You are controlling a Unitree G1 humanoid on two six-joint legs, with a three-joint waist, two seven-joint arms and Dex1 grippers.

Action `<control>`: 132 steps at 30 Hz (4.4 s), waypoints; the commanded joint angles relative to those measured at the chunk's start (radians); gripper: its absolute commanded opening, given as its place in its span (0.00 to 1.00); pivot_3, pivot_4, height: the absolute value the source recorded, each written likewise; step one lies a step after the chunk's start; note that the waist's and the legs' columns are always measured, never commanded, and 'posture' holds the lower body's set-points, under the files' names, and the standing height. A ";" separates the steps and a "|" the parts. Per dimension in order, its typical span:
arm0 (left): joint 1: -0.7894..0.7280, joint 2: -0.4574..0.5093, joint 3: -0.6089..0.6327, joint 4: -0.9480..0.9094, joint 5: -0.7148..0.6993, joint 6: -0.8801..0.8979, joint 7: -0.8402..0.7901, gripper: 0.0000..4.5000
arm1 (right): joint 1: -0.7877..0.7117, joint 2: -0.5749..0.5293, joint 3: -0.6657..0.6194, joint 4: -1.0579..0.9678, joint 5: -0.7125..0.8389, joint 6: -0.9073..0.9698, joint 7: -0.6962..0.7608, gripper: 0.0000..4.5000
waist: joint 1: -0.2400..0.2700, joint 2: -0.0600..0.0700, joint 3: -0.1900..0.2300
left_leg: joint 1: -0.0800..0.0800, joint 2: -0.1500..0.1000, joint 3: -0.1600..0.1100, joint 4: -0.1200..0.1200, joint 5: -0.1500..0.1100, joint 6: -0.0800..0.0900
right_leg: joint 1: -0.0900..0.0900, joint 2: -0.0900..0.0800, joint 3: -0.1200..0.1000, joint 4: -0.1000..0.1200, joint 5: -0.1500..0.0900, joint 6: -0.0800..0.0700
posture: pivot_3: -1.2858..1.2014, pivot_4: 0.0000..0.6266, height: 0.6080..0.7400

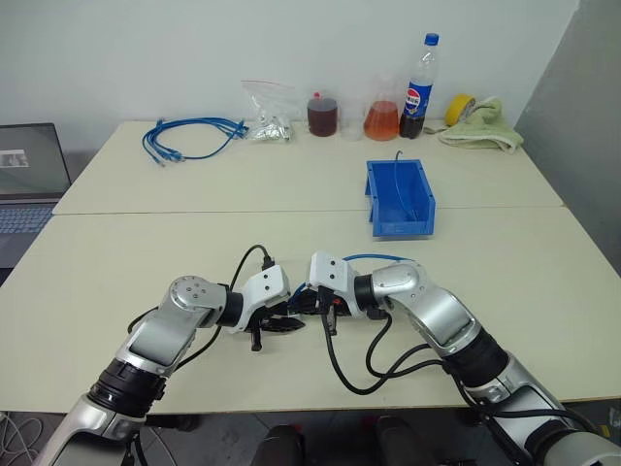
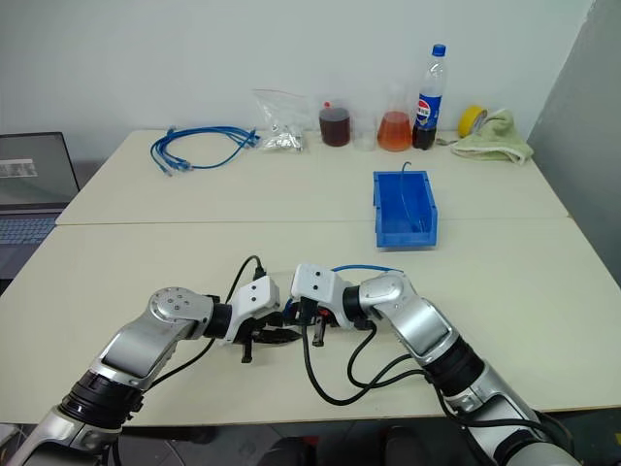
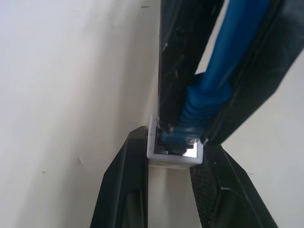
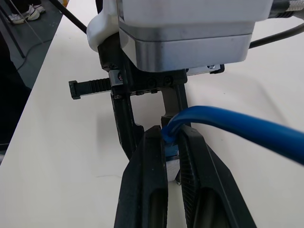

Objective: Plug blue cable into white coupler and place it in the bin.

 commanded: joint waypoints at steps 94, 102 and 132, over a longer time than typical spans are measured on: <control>-0.177 -0.387 0.112 -0.222 -0.133 0.135 0.584 0.80 | -0.714 -0.211 -0.637 1.272 0.008 -0.346 -0.285 0.99 | -0.019 -0.003 0.008 | -0.018 -0.001 0.016 0.000 0.002 -0.004 | -0.018 -0.004 0.008 -0.001 0.000 -0.001 | 0.52 0.24 1.00; -0.096 -0.374 0.154 -0.265 -0.114 0.104 0.635 0.80 | -0.192 -0.218 -0.640 0.442 0.115 -0.335 -0.177 0.99 | -0.014 -0.003 0.008 | -0.019 0.000 0.014 0.000 0.002 -0.004 | -0.017 -0.005 0.007 -0.001 0.000 0.000 | 0.52 0.24 1.00; 0.492 -0.525 0.400 -0.187 0.096 -0.389 1.038 0.80 | 0.789 0.188 -0.589 -0.148 0.054 -0.732 -0.630 0.99 | 0.003 -0.004 0.006 | -0.015 -0.001 0.011 0.000 0.000 -0.001 | -0.014 -0.003 0.007 -0.001 0.001 0.003 | 0.52 0.24 1.00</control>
